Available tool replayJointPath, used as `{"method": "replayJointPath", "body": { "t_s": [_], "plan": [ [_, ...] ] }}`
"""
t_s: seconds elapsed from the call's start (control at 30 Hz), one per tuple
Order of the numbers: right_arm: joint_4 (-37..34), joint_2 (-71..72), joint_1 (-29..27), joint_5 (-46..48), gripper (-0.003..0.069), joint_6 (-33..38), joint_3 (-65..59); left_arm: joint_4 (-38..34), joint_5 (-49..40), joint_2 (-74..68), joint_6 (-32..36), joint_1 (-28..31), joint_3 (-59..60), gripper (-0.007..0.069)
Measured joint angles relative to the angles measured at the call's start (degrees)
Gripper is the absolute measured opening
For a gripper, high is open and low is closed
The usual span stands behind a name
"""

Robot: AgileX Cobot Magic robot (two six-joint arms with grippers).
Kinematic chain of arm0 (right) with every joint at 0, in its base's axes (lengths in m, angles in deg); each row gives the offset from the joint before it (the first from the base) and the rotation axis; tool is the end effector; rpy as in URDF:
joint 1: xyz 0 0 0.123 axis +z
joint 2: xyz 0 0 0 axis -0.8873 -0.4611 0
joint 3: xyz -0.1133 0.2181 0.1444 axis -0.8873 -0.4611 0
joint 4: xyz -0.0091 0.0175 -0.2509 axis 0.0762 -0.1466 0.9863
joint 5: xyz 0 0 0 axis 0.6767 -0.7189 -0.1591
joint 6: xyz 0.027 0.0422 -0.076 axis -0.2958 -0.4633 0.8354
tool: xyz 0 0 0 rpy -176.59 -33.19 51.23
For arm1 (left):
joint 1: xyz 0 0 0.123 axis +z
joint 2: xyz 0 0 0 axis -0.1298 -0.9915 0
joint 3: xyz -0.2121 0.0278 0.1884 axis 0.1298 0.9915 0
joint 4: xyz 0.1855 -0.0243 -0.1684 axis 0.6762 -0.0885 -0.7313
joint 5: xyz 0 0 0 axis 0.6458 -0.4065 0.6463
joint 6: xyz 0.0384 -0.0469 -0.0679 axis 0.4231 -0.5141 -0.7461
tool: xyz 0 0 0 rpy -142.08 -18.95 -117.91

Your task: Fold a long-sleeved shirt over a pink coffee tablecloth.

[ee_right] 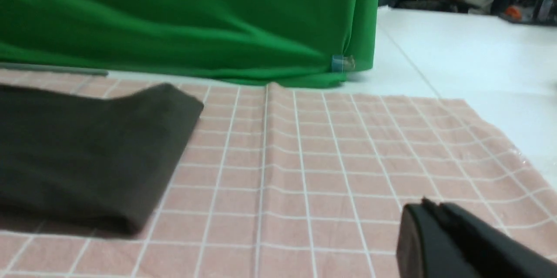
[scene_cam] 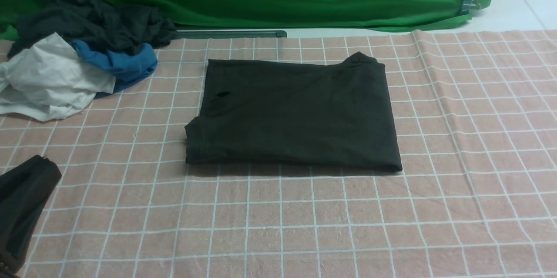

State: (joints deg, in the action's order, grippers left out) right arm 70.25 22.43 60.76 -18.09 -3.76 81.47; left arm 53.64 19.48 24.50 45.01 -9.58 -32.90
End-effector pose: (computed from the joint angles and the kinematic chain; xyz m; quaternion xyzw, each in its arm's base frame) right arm 0.0563 -0.0004 0.1925 -0.0180 0.7494 -0.0268 0.6613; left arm 0.0568 -0.0221 0.2750 0.1927 0.6698 -0.0473 0.7155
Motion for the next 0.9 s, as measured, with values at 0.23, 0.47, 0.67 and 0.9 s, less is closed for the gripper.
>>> {"method": "replayJointPath", "body": {
  "t_s": [0.23, 0.47, 0.67, 0.9],
  "plan": [
    [0.00, 0.23, 0.00, 2.19, 0.0019, -2.72, -0.10, 0.04, 0.00, 0.00, 0.00, 0.00, 0.00, 0.0019],
    [0.00, 0.29, 0.00, 2.35, 0.0020, -3.85, -0.10, 0.06, 0.00, 0.00, 0.00, 0.00, 0.00, 0.0019],
    [0.00, 0.29, 0.00, 2.42, 0.0020, -4.21, -0.10, 0.25, 0.00, 0.00, 0.00, 0.00, 0.00, 0.0019],
    [0.00, 0.29, 0.00, 2.48, 0.0020, -4.21, -0.10, 0.25, 0.00, 0.00, 0.00, 0.00, 0.00, 0.0019]
  ]
}}
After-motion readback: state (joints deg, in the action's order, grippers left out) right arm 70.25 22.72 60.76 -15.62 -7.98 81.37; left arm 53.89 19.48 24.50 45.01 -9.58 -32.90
